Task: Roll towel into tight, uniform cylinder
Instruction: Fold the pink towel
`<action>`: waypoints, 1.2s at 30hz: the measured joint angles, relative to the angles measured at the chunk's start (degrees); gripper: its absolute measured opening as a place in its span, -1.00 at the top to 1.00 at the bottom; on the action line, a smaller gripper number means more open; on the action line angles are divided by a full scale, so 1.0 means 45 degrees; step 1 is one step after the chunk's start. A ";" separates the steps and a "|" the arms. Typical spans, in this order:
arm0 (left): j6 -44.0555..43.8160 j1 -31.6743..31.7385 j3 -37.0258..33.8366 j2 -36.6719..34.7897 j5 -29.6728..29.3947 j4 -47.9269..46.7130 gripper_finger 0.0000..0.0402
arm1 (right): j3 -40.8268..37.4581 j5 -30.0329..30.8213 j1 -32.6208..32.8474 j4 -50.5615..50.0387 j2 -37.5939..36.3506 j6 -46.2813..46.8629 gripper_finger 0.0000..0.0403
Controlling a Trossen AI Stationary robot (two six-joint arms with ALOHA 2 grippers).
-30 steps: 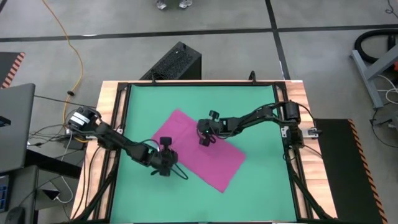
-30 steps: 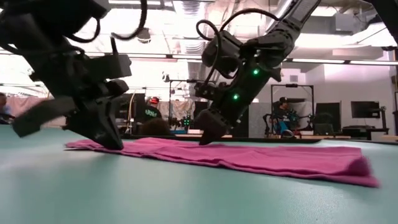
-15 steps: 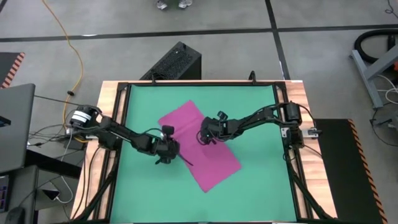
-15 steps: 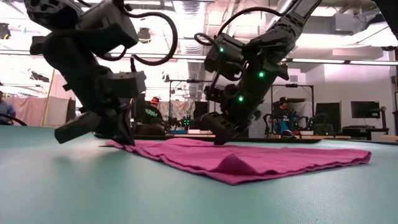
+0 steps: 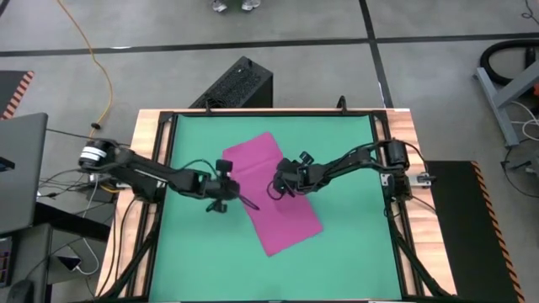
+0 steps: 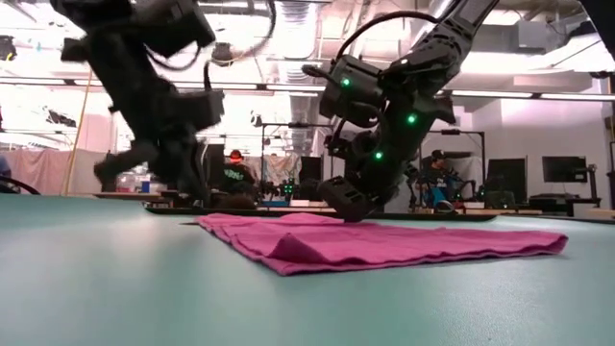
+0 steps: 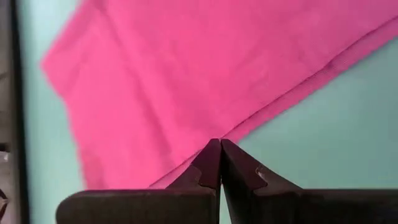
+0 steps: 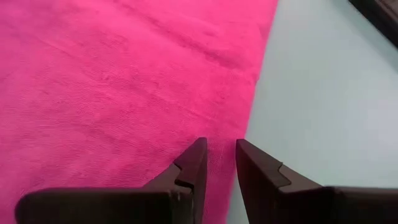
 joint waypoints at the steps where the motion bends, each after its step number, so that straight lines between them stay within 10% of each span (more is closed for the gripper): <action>1: 0.0042 0.0101 0.0000 -0.0424 0.0012 -0.0065 1.00 | -0.0002 -0.0039 0.0107 0.0007 -0.0107 0.0014 0.47; 12: 0.0668 0.2234 -0.1291 -0.2655 0.2898 0.3864 1.00 | 0.0013 0.0703 0.0503 0.1298 -0.2039 -0.2268 0.47; 24: -0.1996 0.5289 -0.3254 -0.2104 0.2460 0.5450 1.00 | 0.0018 -0.0953 -0.0820 0.1310 -0.1664 -0.2808 0.47; 36: -0.1480 0.7182 -0.3245 0.0050 0.4454 0.6162 1.00 | 0.0018 -0.0675 0.0952 -0.1529 -0.1679 -0.0553 0.47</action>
